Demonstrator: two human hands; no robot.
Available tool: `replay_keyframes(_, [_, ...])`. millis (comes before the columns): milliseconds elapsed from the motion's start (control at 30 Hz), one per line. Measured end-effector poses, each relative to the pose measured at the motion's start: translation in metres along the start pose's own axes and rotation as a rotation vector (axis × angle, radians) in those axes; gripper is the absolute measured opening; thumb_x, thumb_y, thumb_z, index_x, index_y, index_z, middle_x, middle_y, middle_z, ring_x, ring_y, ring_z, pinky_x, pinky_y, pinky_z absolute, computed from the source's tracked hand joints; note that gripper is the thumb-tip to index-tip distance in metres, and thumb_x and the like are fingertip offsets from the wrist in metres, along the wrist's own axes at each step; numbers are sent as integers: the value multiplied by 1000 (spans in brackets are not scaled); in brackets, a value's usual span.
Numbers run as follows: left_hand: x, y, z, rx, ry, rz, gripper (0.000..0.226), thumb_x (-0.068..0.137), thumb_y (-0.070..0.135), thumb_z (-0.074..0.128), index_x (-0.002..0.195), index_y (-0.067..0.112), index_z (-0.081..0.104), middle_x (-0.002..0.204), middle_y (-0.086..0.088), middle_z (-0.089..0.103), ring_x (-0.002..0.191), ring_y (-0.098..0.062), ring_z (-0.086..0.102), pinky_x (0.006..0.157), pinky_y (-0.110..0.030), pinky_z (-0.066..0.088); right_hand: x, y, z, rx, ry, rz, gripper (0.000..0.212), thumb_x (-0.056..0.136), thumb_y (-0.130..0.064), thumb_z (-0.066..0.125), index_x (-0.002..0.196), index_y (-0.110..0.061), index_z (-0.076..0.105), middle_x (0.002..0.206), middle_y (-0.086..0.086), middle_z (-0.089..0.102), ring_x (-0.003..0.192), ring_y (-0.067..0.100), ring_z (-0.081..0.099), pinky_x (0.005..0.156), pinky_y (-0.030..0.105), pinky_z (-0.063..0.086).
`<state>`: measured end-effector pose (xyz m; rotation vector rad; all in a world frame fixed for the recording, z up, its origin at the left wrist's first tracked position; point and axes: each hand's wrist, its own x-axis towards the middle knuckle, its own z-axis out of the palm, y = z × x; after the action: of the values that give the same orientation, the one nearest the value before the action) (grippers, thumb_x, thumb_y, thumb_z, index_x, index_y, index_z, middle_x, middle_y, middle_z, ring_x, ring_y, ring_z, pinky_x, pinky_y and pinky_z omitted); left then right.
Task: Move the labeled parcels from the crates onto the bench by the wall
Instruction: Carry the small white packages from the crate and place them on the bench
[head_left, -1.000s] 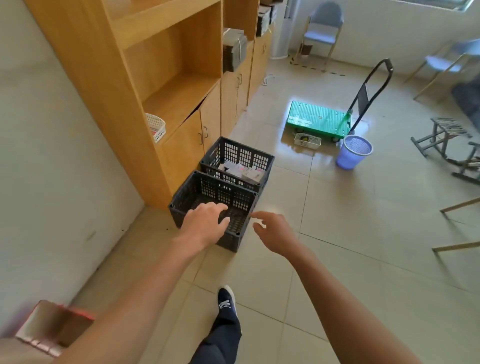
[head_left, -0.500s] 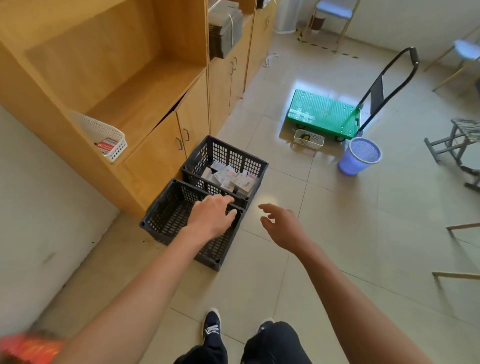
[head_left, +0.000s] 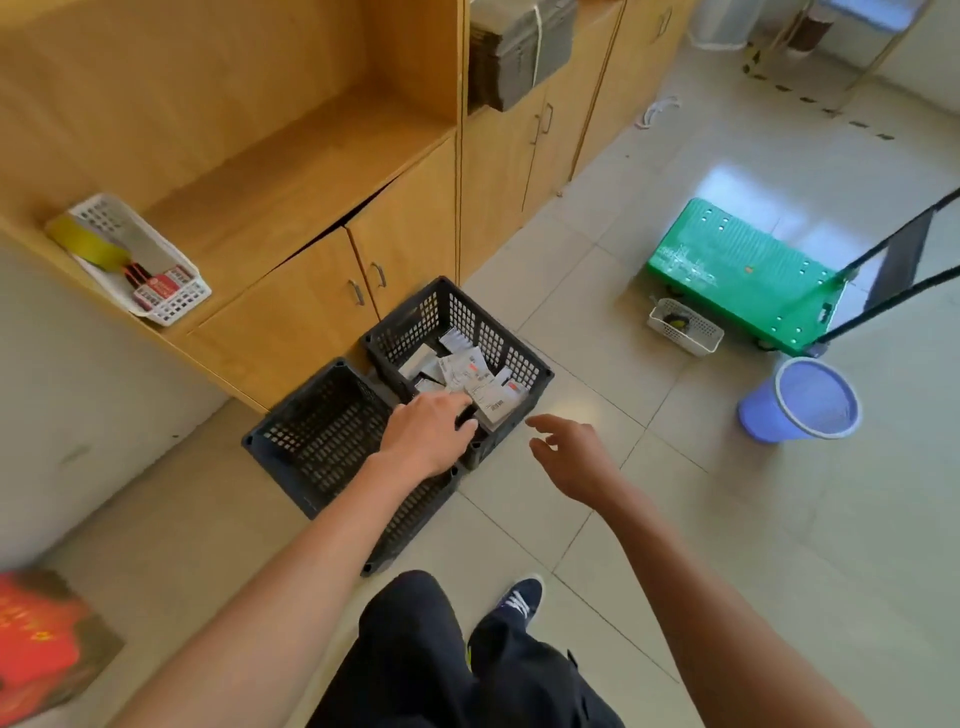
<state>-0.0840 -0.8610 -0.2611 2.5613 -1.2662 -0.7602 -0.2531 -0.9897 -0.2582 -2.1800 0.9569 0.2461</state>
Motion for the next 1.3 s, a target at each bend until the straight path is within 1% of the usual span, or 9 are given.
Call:
replay_keyframes(133, [36, 4, 3, -88, 10, -126, 39, 101, 46, 51, 135, 29, 57, 136, 2, 60, 123, -22, 56, 100, -44, 48, 60, 15, -25, -78, -113, -58, 36, 101, -22, 56, 136, -24, 60, 135, 3, 63, 115, 21, 63, 96, 33, 51])
replay_keyframes(333, [101, -18, 18, -272, 28, -327, 41, 101, 45, 51, 139, 30, 56, 136, 3, 60, 122, -22, 57, 96, -41, 51, 167, 27, -33, -193, -255, -110, 35, 100, -26, 56, 135, -29, 59, 135, 3, 62, 114, 20, 62, 93, 32, 52])
replay_keyframes(600, [173, -26, 47, -447, -8, -516, 39, 101, 43, 52, 137, 30, 58, 130, 5, 63, 116, -20, 60, 91, -40, 52, 275, 47, -44, -253, -417, -119, 36, 102, -23, 55, 138, -26, 58, 141, 4, 57, 121, 23, 60, 91, 25, 47])
replay_keyframes(800, [224, -14, 83, -582, 28, -671, 39, 101, 39, 55, 138, 28, 59, 134, 7, 64, 116, -16, 62, 90, -36, 52, 346, 76, -36, -288, -584, -120, 39, 101, -20, 51, 139, -29, 58, 137, 4, 59, 112, 20, 61, 84, 22, 47])
replay_keyframes(933, [265, -7, 130, -637, 45, -789, 40, 101, 40, 55, 139, 28, 58, 132, 7, 65, 115, -15, 63, 87, -33, 53, 413, 117, -10, -361, -693, -166, 42, 99, -15, 49, 139, -27, 57, 139, 6, 58, 115, 23, 60, 93, 31, 53])
replay_keyframes(1033, [304, -9, 177, -690, 51, -854, 43, 100, 42, 54, 141, 29, 56, 131, 6, 65, 116, -16, 63, 93, -38, 55, 460, 150, 23, -417, -752, -162, 45, 100, -16, 48, 144, -28, 52, 146, 5, 52, 122, 25, 56, 93, 30, 52])
replay_keyframes(1167, [356, -28, 250, -800, 56, -928, 45, 100, 41, 56, 143, 28, 53, 137, 4, 62, 122, -18, 60, 98, -39, 52, 512, 198, 78, -419, -805, -156, 46, 101, -19, 50, 145, -30, 46, 148, 4, 48, 132, 28, 50, 102, 34, 50])
replay_keyframes(1233, [377, -45, 286, -857, 77, -970, 46, 101, 38, 57, 145, 27, 51, 140, 2, 61, 124, -19, 60, 99, -41, 52, 537, 219, 109, -460, -822, -190, 48, 100, -17, 51, 147, -26, 45, 148, 8, 49, 130, 31, 52, 101, 40, 52])
replay_keyframes(1300, [397, -65, 323, -880, 87, -988, 46, 102, 35, 56, 146, 25, 50, 142, 1, 59, 124, -20, 59, 99, -40, 52, 561, 239, 141, -442, -825, -169, 48, 101, -18, 52, 148, -27, 44, 153, 8, 45, 132, 31, 52, 96, 39, 56])
